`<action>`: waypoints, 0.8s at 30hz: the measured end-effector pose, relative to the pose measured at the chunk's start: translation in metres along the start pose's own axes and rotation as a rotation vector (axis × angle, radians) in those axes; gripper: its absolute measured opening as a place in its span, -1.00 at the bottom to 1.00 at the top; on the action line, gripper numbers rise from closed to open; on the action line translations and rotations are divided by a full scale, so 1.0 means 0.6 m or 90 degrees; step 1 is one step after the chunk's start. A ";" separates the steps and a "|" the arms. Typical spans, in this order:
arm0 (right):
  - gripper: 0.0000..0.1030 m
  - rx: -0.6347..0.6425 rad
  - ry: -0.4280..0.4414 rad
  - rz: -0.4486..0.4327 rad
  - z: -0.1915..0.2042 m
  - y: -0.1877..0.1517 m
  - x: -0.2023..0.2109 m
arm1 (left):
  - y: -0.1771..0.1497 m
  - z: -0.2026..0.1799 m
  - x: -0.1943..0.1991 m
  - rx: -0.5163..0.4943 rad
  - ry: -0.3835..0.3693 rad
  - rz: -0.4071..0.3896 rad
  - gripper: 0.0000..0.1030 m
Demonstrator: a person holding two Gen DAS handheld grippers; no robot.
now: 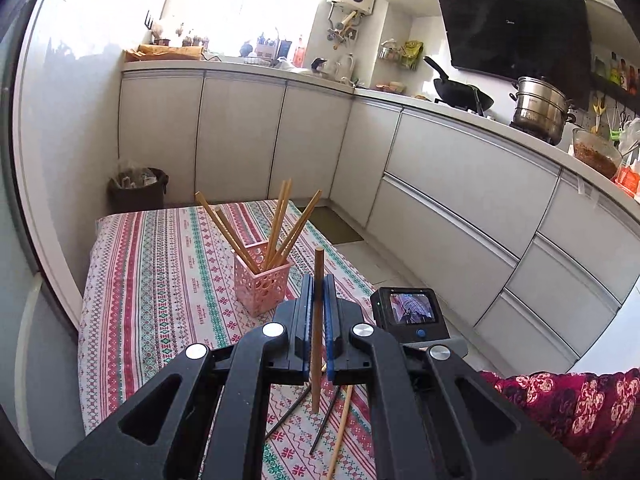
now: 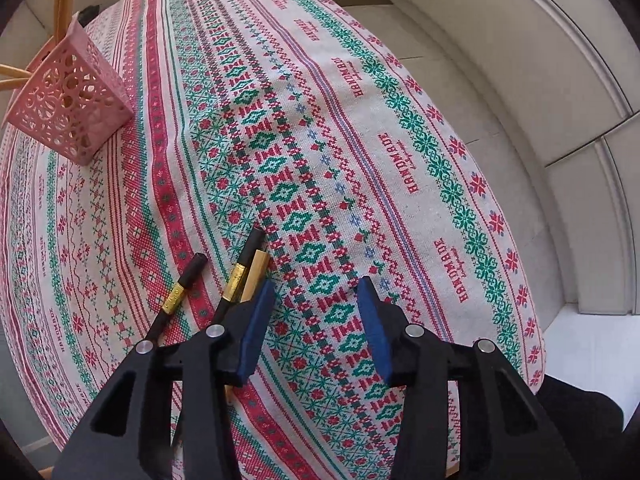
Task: Organize utensils
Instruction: 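Grasp a wooden stick with the right tool while the left holds its stick upright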
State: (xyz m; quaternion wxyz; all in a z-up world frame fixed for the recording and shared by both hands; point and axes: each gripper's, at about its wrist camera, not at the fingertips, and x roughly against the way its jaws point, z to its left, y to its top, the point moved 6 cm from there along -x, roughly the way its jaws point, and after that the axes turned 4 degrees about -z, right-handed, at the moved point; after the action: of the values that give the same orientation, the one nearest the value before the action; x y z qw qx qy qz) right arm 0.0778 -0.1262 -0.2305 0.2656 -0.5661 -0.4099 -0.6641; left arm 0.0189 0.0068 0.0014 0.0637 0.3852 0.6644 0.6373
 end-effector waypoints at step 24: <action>0.30 0.038 0.069 0.042 -0.023 -0.044 0.013 | -0.007 -0.015 -0.011 -0.015 0.039 0.006 -0.92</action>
State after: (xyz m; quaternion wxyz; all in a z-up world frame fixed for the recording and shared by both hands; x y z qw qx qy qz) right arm 0.0471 -0.1229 -0.2297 0.3254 -0.5346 -0.3957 -0.6721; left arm 0.0165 -0.0036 -0.0033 0.0448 0.3679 0.6568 0.6567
